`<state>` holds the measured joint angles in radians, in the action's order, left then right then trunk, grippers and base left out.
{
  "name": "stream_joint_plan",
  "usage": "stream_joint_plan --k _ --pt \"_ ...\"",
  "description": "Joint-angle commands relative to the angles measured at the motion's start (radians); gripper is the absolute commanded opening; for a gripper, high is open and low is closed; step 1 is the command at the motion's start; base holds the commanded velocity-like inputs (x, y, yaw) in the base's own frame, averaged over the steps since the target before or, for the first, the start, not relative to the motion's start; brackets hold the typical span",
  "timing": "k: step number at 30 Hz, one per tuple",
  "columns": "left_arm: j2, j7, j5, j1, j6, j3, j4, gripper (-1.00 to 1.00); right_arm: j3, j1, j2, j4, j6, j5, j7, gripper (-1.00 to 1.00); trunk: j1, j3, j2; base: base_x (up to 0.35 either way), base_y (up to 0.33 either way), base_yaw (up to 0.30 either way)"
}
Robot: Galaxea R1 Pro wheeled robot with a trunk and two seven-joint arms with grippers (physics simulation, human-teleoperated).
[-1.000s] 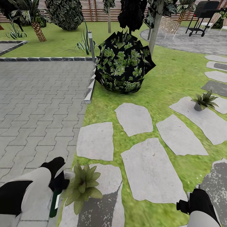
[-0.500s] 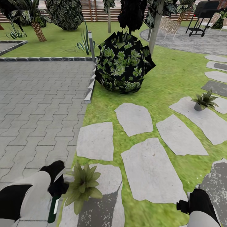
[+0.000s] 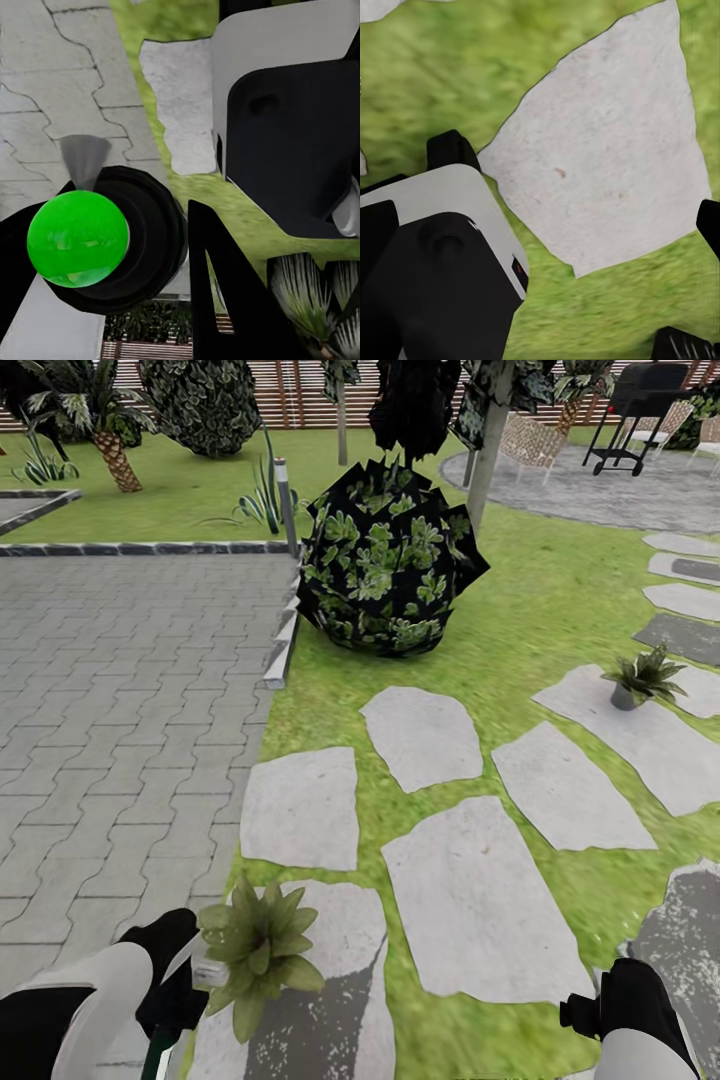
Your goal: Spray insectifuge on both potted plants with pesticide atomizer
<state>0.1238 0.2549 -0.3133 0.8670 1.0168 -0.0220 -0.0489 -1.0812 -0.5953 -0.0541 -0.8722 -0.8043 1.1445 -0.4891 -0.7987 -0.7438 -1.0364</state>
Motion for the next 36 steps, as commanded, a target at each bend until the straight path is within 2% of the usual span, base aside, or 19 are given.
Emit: stream_joint_plan --k 1,9,18,26,36 --pt "0.000 0.011 -0.009 0.000 0.003 -0.002 -0.002 -1.00 -0.004 -0.001 -0.001 -0.002 0.001 0.011 -0.009 1.00 0.000 0.000 -0.001 0.078 0.162 -0.265" --pt "-0.004 0.011 -0.012 0.000 0.003 -0.003 -0.002 -1.00 -0.003 -0.001 -0.001 -0.002 0.001 0.011 -0.009 1.00 0.000 0.002 -0.001 0.033 0.054 -0.259" --pt "0.000 0.011 -0.009 0.000 0.003 -0.003 0.000 -1.00 -0.004 -0.001 -0.001 -0.002 0.001 0.011 -0.009 1.00 0.000 0.003 -0.001 0.000 0.030 -0.020" --pt "0.000 0.011 -0.009 0.000 0.004 -0.004 -0.002 -1.00 -0.004 -0.001 -0.001 -0.002 0.001 0.011 -0.009 1.00 0.000 0.003 -0.001 0.000 0.276 0.000" --pt "0.000 0.011 -0.011 0.000 0.003 -0.009 -0.002 -1.00 -0.003 -0.001 -0.001 -0.002 0.001 0.011 -0.009 1.00 0.000 0.003 -0.001 0.000 0.017 -0.073"
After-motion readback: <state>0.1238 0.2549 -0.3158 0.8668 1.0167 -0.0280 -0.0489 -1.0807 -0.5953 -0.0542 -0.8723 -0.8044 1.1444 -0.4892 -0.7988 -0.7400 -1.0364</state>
